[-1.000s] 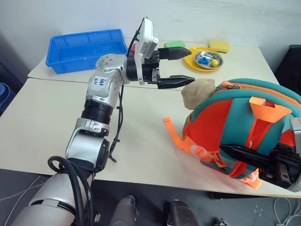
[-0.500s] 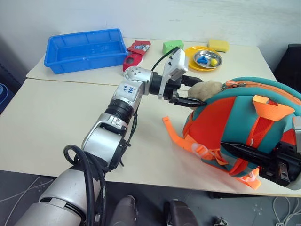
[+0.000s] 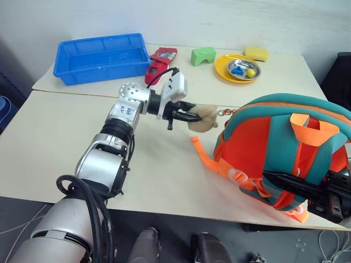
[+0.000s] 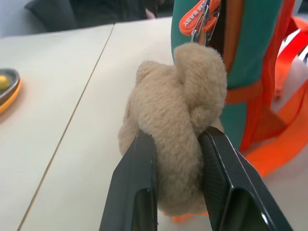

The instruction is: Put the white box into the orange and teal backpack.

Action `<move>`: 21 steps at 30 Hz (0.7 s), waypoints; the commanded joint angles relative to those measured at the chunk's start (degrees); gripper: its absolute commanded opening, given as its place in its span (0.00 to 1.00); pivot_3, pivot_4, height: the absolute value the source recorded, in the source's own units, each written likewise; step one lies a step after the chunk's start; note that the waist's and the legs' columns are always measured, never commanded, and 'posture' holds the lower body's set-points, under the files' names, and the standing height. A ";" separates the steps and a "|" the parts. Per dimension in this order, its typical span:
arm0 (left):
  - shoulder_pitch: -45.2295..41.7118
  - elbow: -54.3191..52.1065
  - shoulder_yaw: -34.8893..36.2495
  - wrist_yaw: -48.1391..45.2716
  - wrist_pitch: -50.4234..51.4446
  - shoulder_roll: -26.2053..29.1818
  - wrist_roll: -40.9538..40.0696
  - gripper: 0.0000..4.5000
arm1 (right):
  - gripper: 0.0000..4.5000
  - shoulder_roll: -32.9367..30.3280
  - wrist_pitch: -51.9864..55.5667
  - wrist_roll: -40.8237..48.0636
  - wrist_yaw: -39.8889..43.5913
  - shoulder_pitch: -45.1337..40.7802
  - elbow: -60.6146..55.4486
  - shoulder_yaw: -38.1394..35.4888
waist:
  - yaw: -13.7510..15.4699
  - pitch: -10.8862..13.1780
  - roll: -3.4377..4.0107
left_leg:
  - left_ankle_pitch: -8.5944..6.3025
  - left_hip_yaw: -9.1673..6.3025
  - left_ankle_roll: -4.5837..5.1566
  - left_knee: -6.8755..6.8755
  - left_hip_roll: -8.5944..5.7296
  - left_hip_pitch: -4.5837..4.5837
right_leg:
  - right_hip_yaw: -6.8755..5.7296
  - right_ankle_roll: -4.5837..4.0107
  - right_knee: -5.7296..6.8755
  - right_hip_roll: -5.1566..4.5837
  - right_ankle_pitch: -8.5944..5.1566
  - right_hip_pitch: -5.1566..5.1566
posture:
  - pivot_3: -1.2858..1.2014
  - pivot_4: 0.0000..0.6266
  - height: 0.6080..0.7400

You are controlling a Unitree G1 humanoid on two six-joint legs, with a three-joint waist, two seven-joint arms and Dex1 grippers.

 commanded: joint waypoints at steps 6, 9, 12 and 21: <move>4.65 2.10 -7.62 11.51 -11.70 -3.35 11.18 0.18 | 0.00 0.30 -1.57 -2.20 0.87 -0.60 0.81 -2.00 | -0.03 0.00 -0.01 | -0.01 0.00 0.01 0.00 0.01 0.00 | 0.00 0.00 0.04 0.01 0.00 -0.03 | 0.52 0.24 1.00; 3.97 1.16 -4.22 8.38 -6.98 -4.55 6.82 0.18 | 0.00 0.73 -2.49 -6.28 0.61 -1.39 1.09 -1.38 | -0.07 0.00 0.00 | -0.01 0.01 0.02 0.01 0.00 0.02 | 0.00 0.01 0.05 0.00 0.00 -0.01 | 0.52 0.24 1.00; 4.20 -1.44 -1.15 3.24 -1.39 -3.01 3.09 0.34 | 0.14 0.57 -1.79 -8.13 1.60 -0.80 2.70 -1.56 | -0.12 0.00 0.00 | -0.01 0.00 0.02 -0.01 0.00 0.00 | -0.01 0.01 0.05 0.01 0.00 -0.05 | 0.52 0.24 1.00; 12.73 -19.93 5.01 -13.25 20.40 14.55 -6.77 0.95 | 0.81 0.26 2.52 -17.63 22.51 14.25 13.67 -21.67 | -0.77 -0.02 0.08 | 0.05 0.05 -0.09 -0.22 0.05 0.05 | 0.03 0.00 0.03 0.08 0.00 -0.10 | 0.52 0.24 1.00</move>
